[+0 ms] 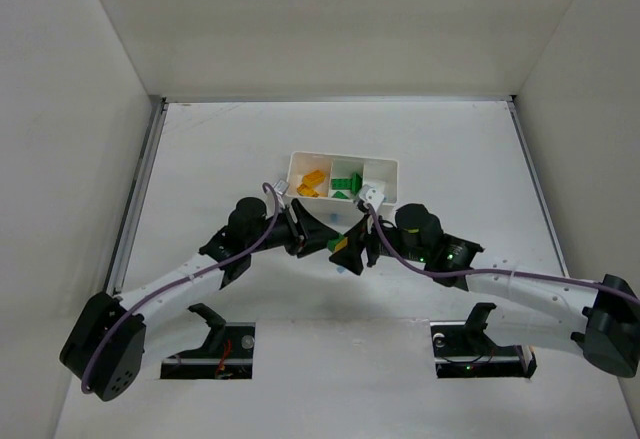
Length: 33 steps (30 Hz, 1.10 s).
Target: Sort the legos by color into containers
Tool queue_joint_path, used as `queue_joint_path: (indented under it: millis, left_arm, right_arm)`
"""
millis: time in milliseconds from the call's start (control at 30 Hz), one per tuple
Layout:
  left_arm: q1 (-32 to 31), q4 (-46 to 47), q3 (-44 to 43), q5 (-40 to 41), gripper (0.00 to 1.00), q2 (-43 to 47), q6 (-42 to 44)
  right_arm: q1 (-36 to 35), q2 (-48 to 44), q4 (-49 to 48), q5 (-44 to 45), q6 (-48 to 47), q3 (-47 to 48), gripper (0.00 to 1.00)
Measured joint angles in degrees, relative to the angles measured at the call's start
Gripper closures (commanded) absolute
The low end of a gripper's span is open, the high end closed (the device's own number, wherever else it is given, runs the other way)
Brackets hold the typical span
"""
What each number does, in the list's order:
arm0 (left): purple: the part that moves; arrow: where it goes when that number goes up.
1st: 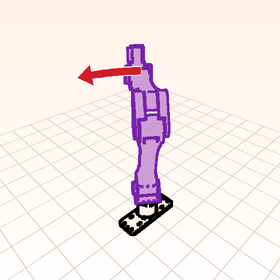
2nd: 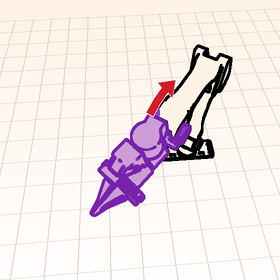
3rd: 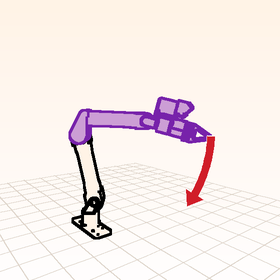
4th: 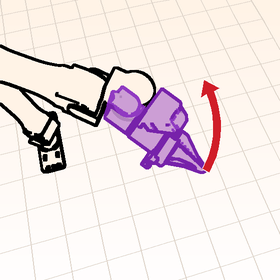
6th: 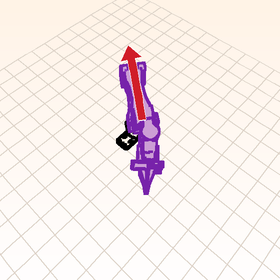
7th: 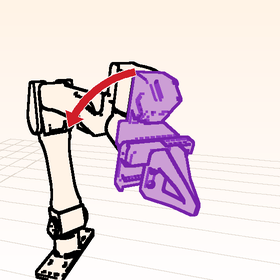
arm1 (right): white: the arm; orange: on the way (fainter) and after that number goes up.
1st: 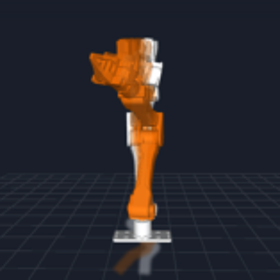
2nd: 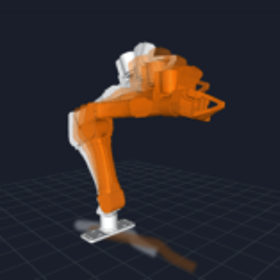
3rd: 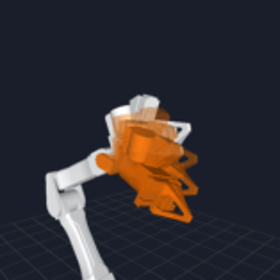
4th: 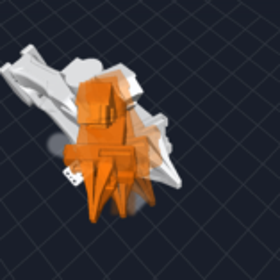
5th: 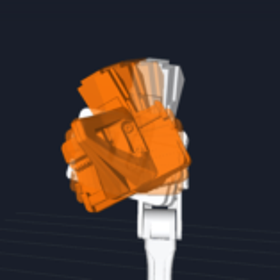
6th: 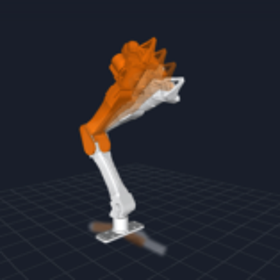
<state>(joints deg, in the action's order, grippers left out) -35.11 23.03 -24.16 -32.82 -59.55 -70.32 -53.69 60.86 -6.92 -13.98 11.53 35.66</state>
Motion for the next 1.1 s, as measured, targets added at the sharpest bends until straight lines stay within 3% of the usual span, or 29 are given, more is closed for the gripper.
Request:
queue_joint_path:
  millis: [500, 633, 800, 1100]
  left_arm:
    - [-0.6, 2.8, -0.6, 1.2, 0.86, -1.5, -0.4]
    - [2.0, 3.5, -0.6, -0.6, 0.89, -1.2, -1.2]
    - [10.1, 4.1, 0.9, 1.1, 0.9, 0.2, -1.5]
    - [16.3, 3.4, 2.2, 2.1, 0.88, 4.3, -1.6]
  right_arm:
    - [0.4, 0.0, -0.4, 0.6, 0.7, 0.0, 0.4]
    - [0.5, 0.0, -2.2, 0.9, 0.7, 0.0, 0.4]
    - [0.5, -0.6, -2.6, 0.6, 1.4, -1.3, 0.4]
    - [1.3, 0.3, -4.2, 3.5, 2.0, -1.5, 0.4]
